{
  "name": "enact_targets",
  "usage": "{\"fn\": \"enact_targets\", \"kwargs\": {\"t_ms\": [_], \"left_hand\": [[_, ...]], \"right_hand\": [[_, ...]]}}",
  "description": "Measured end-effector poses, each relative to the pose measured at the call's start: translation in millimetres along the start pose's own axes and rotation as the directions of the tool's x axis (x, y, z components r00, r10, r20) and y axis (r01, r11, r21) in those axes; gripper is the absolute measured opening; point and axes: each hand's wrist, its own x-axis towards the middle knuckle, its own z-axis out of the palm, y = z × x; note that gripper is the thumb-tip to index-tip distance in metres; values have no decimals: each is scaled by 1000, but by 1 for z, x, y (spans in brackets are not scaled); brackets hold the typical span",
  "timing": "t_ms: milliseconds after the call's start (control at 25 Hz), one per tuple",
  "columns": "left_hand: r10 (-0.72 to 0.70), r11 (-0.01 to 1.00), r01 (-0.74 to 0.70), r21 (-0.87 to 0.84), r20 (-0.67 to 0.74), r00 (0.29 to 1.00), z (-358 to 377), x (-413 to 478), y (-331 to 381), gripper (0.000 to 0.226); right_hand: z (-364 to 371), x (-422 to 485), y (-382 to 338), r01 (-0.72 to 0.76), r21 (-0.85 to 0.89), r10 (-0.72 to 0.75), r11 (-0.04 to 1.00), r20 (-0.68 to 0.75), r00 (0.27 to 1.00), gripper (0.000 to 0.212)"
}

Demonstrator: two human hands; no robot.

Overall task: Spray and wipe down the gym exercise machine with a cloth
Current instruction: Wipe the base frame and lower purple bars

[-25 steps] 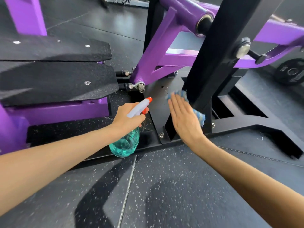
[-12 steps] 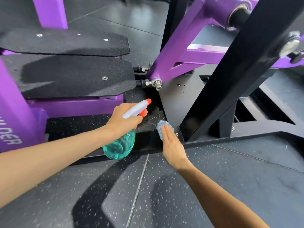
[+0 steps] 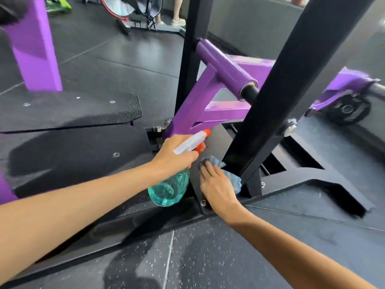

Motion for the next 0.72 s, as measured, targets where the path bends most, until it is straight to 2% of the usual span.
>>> {"fn": "enact_targets", "kwargs": {"t_ms": [40,120,200,280,400,480,600,680,720], "left_hand": [[12,1000,-12,4,11,1000,0,3,9,27],[33,999,-34,16,30,999,-5,13,31,29],[75,997,-76,21,28,997,-11,23,61,27],[142,989,-142,-29,15,990,-22,29,97,25],[212,972,-212,-100,-12,977,-34,36,154,35],[290,952,-294,-89,-56,955,-39,39,191,25],[377,922,-383,-51,-94,921,-53,41,234,17],[386,916,-392,-84,-79,919,-62,40,256,22],[376,920,-382,-90,-78,923,-65,39,264,21]], "right_hand": [[-15,1,20,39,-158,-38,987,7,999,51],[-51,-4,55,56,-271,-49,961,30,998,49],[-74,-16,82,-24,-336,-21,942,-130,991,48],[-106,-24,110,-126,-331,26,935,-289,957,46],[-162,-24,158,-216,-358,43,909,-433,900,47],[-207,-26,191,-254,-346,46,903,-510,859,42],[-292,-20,260,-359,-322,43,876,-689,723,36],[-350,-22,306,-377,-194,101,906,-764,637,30],[-366,-26,311,-342,-124,124,932,-776,619,27]]}}
